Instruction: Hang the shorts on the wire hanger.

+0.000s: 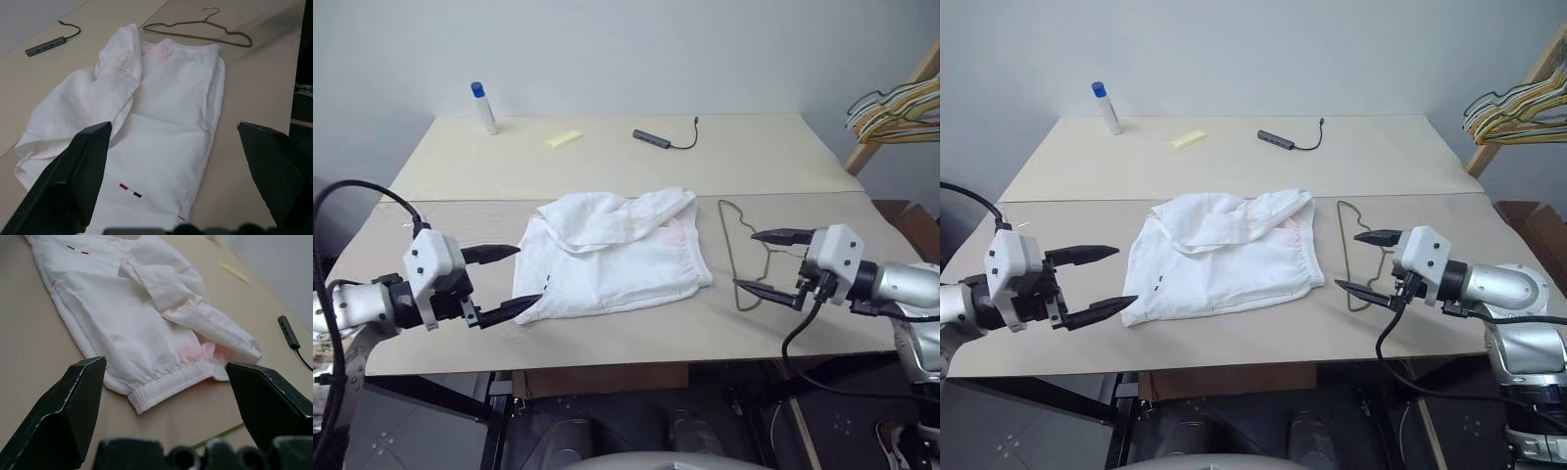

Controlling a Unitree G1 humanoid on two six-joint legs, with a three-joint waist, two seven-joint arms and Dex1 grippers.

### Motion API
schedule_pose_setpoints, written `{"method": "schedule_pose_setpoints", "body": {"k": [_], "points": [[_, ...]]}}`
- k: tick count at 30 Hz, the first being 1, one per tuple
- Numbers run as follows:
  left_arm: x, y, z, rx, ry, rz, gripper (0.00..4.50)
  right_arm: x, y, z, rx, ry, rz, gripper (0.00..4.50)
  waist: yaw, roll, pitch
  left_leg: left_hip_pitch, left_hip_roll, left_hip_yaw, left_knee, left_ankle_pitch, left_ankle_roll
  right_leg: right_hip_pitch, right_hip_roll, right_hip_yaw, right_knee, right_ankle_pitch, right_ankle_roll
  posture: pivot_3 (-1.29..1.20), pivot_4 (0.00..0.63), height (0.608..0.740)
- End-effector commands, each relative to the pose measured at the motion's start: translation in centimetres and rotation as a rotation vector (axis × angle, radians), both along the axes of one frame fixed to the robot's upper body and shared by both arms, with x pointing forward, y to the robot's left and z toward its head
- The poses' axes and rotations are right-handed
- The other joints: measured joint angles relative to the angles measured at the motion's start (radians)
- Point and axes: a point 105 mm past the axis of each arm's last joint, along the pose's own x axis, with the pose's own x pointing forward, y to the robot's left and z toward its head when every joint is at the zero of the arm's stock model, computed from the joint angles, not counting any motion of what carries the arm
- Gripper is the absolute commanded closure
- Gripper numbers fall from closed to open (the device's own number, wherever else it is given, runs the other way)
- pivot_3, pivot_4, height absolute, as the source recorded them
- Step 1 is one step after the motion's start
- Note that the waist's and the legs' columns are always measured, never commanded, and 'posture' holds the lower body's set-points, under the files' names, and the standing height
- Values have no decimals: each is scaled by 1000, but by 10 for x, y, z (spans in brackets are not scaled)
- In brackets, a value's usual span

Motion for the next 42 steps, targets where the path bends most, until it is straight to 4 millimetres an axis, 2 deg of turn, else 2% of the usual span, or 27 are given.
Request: {"method": "schedule_pose_setpoints", "body": {"k": [1,7,9,13,15,20,22,24,28,35,42], "points": [[2,-4,9,-14,-56,-4,26,-4,3,11,1,-47,11,0,0,0,0,0,0,0,0,0,0,0,0,0,0,0,0,71,0,740],[5,-10,9,8,-62,-28,26,-8,10,8,-8,-50,19,0,0,0,0,0,0,0,0,0,0,0,0,0,1,0,0,68,0,740],[8,-13,10,-3,-59,-31,26,-5,15,3,-71,-81,17,0,0,0,0,0,0,0,0,0,0,0,0,0,1,0,0,68,0,740],[7,-19,8,12,-56,-56,26,-1,25,-27,-424,-241,120,0,-4,0,0,1,0,0,0,0,0,-1,0,0,2,0,0,62,0,740],[3,-20,3,22,-42,-59,26,0,29,-43,-537,-270,169,0,-8,0,0,1,0,1,0,0,0,-1,0,0,3,-1,0,56,0,740],[0,-20,-13,75,-21,-52,26,16,29,-68,-673,-328,172,0,-11,-1,0,1,-1,1,0,0,-1,-2,0,1,6,-2,-1,55,2,740],[0,-21,-19,105,-12,-60,26,32,34,-72,-672,-353,113,0,-12,-1,-1,1,-1,1,0,1,-1,-2,0,1,6,-3,-1,50,3,740],[-2,-21,-25,130,2,-76,0,45,37,-79,-713,-384,99,561,-18,-1,-1,2,0,1,0,1,-2,-1,0,1,7,-3,-2,48,7,740],[-3,-20,-37,195,3,-92,0,66,49,-86,-746,-432,89,1982,-28,-1,-1,2,0,0,0,1,-2,-2,0,1,8,-4,-3,49,8,740],[2,-12,-58,350,-17,-58,0,71,60,-83,-715,-455,124,4482,-24,-1,0,2,0,0,0,1,-2,-2,0,1,8,-4,-3,66,13,740],[28,7,-105,681,-96,50,0,67,57,-77,-705,-465,113,4482,-20,-1,-1,2,0,0,0,1,-2,-2,0,1,9,-4,-3,48,4,740]]}}
